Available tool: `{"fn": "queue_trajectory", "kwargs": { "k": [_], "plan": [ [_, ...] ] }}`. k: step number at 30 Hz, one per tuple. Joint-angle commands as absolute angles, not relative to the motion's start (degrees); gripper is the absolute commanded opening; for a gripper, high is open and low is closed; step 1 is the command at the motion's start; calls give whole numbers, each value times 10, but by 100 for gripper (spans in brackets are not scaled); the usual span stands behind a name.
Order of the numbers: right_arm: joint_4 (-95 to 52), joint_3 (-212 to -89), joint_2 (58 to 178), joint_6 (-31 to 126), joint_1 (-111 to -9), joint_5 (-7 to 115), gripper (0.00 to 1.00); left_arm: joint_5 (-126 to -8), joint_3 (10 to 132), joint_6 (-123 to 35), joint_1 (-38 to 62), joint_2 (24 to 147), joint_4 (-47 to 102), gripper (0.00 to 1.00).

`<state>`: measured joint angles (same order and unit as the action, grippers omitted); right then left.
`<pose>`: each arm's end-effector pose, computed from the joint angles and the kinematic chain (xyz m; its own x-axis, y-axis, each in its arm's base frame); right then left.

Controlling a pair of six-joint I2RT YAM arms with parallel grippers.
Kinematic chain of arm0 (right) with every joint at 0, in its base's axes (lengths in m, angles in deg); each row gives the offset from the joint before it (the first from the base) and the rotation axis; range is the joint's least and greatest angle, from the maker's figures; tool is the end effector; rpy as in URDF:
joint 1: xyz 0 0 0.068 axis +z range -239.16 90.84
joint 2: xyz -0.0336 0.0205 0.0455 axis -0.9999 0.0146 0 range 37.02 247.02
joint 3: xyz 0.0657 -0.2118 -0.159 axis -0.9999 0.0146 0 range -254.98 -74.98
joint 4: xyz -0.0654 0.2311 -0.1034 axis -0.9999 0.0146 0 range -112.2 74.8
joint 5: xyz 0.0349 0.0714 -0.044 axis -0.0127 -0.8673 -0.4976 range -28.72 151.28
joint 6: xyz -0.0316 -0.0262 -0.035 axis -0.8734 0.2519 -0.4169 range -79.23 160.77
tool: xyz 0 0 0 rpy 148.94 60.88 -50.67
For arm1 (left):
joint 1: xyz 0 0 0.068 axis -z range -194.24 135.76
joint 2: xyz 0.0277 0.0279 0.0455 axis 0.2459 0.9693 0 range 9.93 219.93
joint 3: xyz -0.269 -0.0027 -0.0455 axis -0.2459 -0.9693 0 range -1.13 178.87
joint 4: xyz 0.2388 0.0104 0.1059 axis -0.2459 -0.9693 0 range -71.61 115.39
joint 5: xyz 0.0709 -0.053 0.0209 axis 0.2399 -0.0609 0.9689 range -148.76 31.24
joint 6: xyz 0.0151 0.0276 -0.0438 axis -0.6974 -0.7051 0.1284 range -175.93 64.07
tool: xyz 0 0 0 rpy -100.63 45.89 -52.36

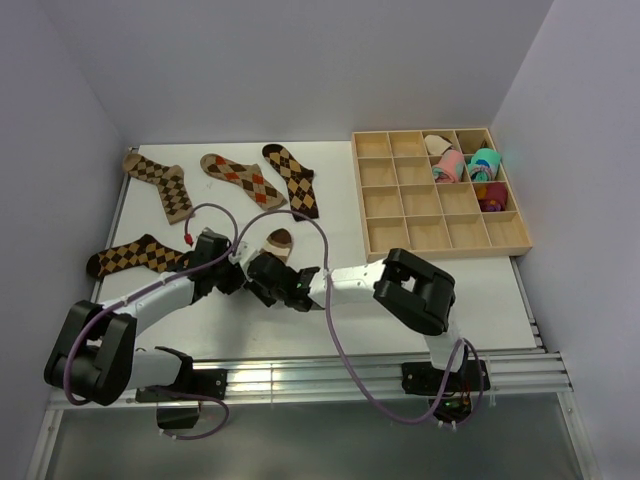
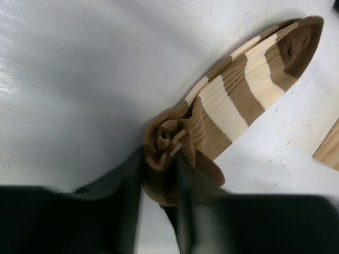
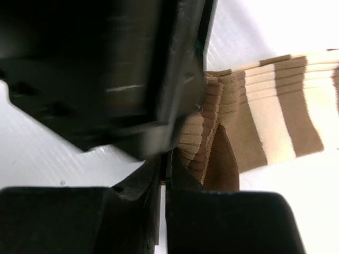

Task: Roll the socks
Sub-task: Roll the sock at the center of the board.

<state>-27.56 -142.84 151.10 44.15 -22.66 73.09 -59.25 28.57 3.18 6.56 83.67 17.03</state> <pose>0.1752 0.3849 0.1480 -0.3096 -0.5676 -0.7629 -0.8191 0.5666 -0.0891 0.2157 -0.0822 0.1529 -0.6891 -0.6562 -0.3073 -0.4509 0.7203 -0.5271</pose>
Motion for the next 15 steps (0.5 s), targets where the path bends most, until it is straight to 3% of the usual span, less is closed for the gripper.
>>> {"fn": "queue_trajectory", "kwargs": {
  "k": [1,4,8,15],
  "plan": [
    [-146,-1384,1551,457,-285,630,0,-613,295,17,68,820,118,41],
    [-126,-1391,1537,446,-310,547,0,-609,304,11,56,808,116,58],
    [-94,-1404,1530,435,-335,453,0,-609,319,-5,32,811,116,68],
    [-48,-1451,1538,438,-377,317,0,-630,315,-13,6,804,154,71]
  ]
}}
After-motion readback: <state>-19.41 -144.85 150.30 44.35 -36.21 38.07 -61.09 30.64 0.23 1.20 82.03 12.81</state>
